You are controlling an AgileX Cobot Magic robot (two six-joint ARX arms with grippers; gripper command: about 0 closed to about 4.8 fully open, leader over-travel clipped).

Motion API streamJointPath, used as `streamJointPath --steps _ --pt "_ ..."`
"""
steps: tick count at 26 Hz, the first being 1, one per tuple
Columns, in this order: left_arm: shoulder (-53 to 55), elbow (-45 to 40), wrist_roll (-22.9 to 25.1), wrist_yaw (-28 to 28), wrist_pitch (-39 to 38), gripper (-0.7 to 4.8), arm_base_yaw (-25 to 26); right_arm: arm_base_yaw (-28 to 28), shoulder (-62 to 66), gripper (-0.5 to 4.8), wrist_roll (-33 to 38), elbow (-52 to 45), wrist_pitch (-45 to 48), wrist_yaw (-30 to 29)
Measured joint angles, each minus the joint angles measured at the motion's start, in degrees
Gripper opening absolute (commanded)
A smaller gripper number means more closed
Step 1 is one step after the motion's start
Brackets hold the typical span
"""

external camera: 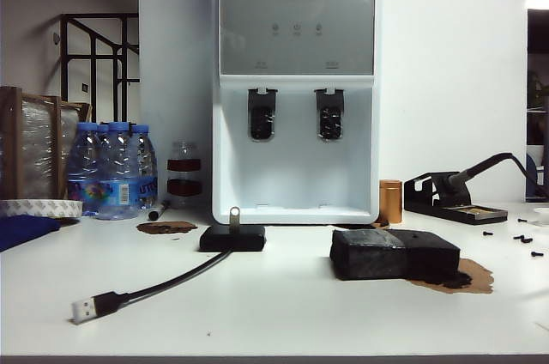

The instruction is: Take the USB flash drive out of the black sponge and insert it into the slot on top of the black USB adpator box.

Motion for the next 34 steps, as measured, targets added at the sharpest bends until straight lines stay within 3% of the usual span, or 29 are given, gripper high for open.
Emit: streamJointPath --steps 4,8,11,13,17,21,23,24,26,27,28,30,31,32,34 --pt "-2.0 -0.1 -5.0 0.1 0.0 -0.04 0.0 0.0 -10.8 -0.05 3.9 -2.0 -6.3 0.0" --pt "-4.5 -0.1 -10.5 8.4 0.0 -0.04 0.0 0.0 -29.1 -0.05 11.8 -6.8 -11.8 0.2" --pt "-6.5 -0.1 -13.9 8.6 0.0 -0.04 0.0 0.0 -40.9 -0.05 16.5 -8.5 -11.6 5.1" --pt "-7.9 0.0 -14.8 8.2 0.0 -0.04 0.0 0.0 -40.1 -0.04 18.5 -7.4 -13.1 8.0" --pt "-12.0 -0.1 -15.0 0.8 1.2 -0.04 0.6 -0.5 -39.1 -0.04 19.0 -7.3 -21.4 6.3" --pt "-14.2 -0.1 -17.1 -13.9 12.4 -0.04 0.9 -0.5 -40.3 -0.02 19.9 -7.4 -26.0 4.8" --pt "-14.5 -0.2 -23.0 -25.1 21.0 -0.04 0.8 -0.5 -40.4 -0.02 20.1 -7.5 -25.9 4.9" --pt "-14.7 -0.3 -29.0 -33.5 27.0 -0.04 0.8 -0.5 -40.4 -0.02 20.1 -7.6 -26.0 4.9" --pt "-14.7 -0.3 -41.4 -56.4 41.8 -0.04 0.9 -0.5 -40.4 -0.01 20.1 -7.7 -27.7 4.0" --pt "-14.6 -0.3 -45.4 -63.9 46.0 -0.04 0.8 -0.5 -40.4 -0.02 20.1 -7.7 -28.6 3.7" --pt "-14.6 -0.3 -52.6 -73.7 51.8 -0.04 0.8 -0.5 -40.4 -0.01 20.1 -7.7 -30.1 3.7" --pt "-14.8 -0.1 -62.0 -79.2 56.2 -0.04 0.7 -0.5 -40.4 -0.01 20.1 -7.7 -32.6 3.6" --pt "-14.8 -0.1 -65.1 -78.1 56.3 -0.04 0.3 -0.5 -40.4 -0.01 20.1 -7.7 -33.8 3.6" --pt "-14.8 -0.2 -70.2 -72.5 55.8 -0.04 -1.9 -0.5 -40.4 -0.01 20.1 -7.7 -35.5 3.6" --pt "-14.6 -0.3 -75.5 -64.7 55.4 -0.04 -5.3 -0.5 -40.4 -0.01 20.1 -7.7 -35.4 3.6"
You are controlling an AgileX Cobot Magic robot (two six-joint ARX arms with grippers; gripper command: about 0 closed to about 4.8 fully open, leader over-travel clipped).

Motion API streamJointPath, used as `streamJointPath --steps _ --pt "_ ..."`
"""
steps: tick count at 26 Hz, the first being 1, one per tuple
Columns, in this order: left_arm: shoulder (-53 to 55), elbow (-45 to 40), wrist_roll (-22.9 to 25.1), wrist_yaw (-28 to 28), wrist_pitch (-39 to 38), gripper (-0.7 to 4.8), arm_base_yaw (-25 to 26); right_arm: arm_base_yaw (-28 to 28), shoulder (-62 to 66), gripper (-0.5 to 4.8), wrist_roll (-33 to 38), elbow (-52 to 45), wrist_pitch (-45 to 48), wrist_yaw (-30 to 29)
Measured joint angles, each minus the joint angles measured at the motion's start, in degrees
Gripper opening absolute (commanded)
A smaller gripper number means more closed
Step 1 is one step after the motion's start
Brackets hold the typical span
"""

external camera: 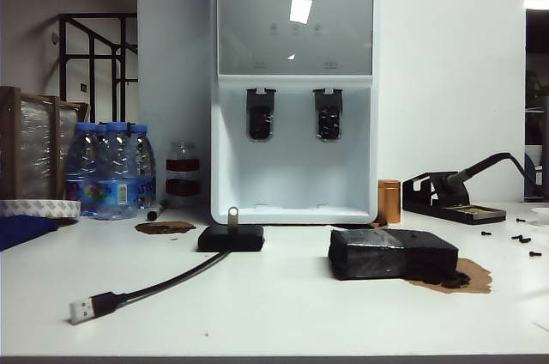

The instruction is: Take the USB flash drive out of the black sponge and insert it into the slot on top of the black USB adpator box.

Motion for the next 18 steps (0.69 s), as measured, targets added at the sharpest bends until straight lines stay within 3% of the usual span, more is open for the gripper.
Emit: streamJointPath --steps 1,3,5,7,10,12,14,16,18 --pt "0.6 0.0 -3.9 6.9 -0.1 -0.04 -5.6 0.0 0.0 -0.01 0.0 0.0 2.4 0.0" --pt "1.0 0.0 -5.9 8.5 -1.2 -0.04 -17.4 0.0 0.0 -0.01 0.0 -0.1 7.9 0.0" --pt "1.1 -0.7 -6.3 1.8 -2.8 -0.04 -32.8 0.0 0.0 -0.01 0.0 -0.1 13.0 0.0" --pt "1.2 -4.8 -5.0 -8.9 -1.7 -0.04 -49.7 0.0 0.0 -0.01 0.0 0.0 15.2 0.0" --pt "1.7 -11.5 2.9 -22.6 -0.2 -0.04 -66.1 0.0 0.0 -0.01 0.0 -0.1 15.9 0.0" --pt "1.6 -16.0 9.3 -31.8 2.3 -0.04 -73.6 0.0 0.0 -0.01 0.0 -0.1 16.3 0.1" --pt "-3.0 -24.8 16.2 -43.9 10.6 -0.04 -84.0 0.0 0.0 -0.01 -1.4 -0.1 17.0 0.2" --pt "-8.5 -30.6 18.1 -47.5 17.9 -0.04 -88.4 -0.1 0.0 -0.01 -6.0 -0.1 18.4 0.4" --pt "-11.6 -34.2 19.3 -48.0 20.2 -0.04 -88.5 -0.1 0.0 -0.01 -7.6 -0.1 20.2 0.4"
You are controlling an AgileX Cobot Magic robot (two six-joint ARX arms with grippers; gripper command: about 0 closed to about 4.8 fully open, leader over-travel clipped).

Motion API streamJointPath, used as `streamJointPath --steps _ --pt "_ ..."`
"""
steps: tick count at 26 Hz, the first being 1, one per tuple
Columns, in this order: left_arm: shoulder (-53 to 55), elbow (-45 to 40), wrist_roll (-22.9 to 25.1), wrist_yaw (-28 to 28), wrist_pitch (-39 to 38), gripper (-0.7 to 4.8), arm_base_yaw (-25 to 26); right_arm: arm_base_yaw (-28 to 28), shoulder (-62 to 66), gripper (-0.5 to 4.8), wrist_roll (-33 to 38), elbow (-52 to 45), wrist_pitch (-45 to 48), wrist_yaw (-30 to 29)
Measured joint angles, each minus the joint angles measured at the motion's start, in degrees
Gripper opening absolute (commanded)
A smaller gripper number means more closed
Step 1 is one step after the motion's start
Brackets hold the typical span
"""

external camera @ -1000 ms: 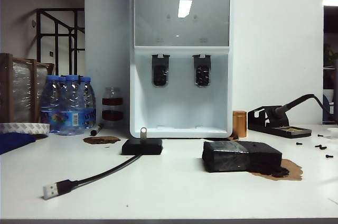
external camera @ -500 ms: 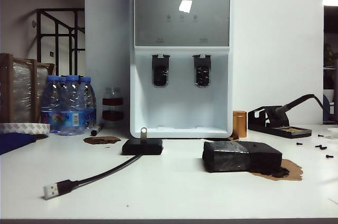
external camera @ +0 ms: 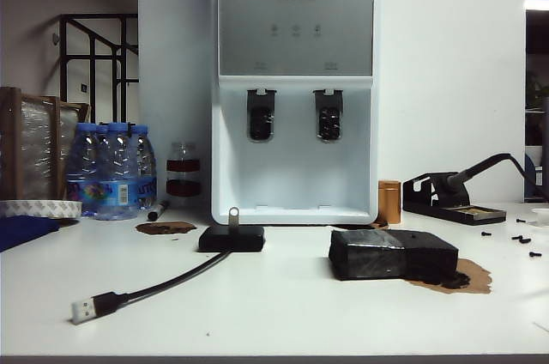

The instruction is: Take the USB flash drive out of the black sponge and insert it into the slot on top of the black USB adpator box.

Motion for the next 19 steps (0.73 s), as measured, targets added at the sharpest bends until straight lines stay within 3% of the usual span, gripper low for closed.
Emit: streamJointPath --steps 4,8,11,15,19 --pt "-4.4 -11.2 3.6 -0.3 -2.0 -0.04 2.0 0.0 0.0 -0.01 -0.3 0.0 3.5 0.0" --pt "-6.4 -15.4 5.3 -0.5 -1.5 -0.04 4.7 0.0 0.0 -0.03 0.2 0.0 2.4 -0.4" --pt "-6.2 -18.6 8.2 -0.2 0.4 -0.04 9.9 0.0 0.0 -0.01 1.4 -0.5 1.4 -2.3" --pt "-6.2 -20.4 11.6 4.9 5.0 -0.04 18.1 0.0 0.0 -0.02 1.8 -0.5 1.2 -1.6" --pt "-6.2 -23.6 12.2 15.0 9.1 -0.04 28.1 0.0 0.0 -0.02 5.0 -2.2 2.9 0.4"
